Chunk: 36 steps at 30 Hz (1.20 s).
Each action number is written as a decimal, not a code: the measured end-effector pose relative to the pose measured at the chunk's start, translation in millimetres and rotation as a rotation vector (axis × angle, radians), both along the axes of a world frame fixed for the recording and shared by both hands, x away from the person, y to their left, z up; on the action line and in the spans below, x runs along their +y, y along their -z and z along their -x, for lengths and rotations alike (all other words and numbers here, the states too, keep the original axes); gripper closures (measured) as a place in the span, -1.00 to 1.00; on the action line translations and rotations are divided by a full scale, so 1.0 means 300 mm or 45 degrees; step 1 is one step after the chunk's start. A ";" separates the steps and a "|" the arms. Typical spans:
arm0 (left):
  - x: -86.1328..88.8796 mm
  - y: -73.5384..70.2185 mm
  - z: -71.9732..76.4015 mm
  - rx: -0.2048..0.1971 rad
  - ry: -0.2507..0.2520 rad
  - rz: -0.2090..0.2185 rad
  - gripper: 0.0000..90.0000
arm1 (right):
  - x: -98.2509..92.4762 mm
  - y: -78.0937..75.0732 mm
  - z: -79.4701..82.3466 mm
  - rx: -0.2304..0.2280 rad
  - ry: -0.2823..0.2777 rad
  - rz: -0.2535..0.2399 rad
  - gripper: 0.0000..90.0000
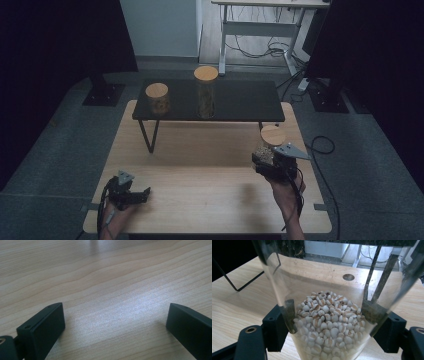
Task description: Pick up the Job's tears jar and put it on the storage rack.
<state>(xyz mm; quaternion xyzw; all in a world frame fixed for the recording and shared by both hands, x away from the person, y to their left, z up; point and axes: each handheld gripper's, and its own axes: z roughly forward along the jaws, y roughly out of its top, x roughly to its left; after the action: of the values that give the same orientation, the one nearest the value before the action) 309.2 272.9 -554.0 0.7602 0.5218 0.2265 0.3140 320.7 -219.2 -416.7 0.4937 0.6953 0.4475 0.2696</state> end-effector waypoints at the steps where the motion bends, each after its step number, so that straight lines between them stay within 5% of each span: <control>1: 0.000 0.000 0.000 0.000 0.000 0.000 -0.96 | 0.001 -0.003 -0.002 -0.001 0.001 0.002 -0.45; 36: 0.001 0.000 0.000 -0.001 0.005 0.000 -0.96 | 0.034 -0.099 -0.073 -0.024 -0.004 0.032 -0.45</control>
<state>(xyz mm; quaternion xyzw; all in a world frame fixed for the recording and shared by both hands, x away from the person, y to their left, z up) 309.4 273.2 -554.1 0.7611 0.5202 0.2261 0.3146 342.7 -208.9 -386.8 0.4850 0.6990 0.4436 0.2818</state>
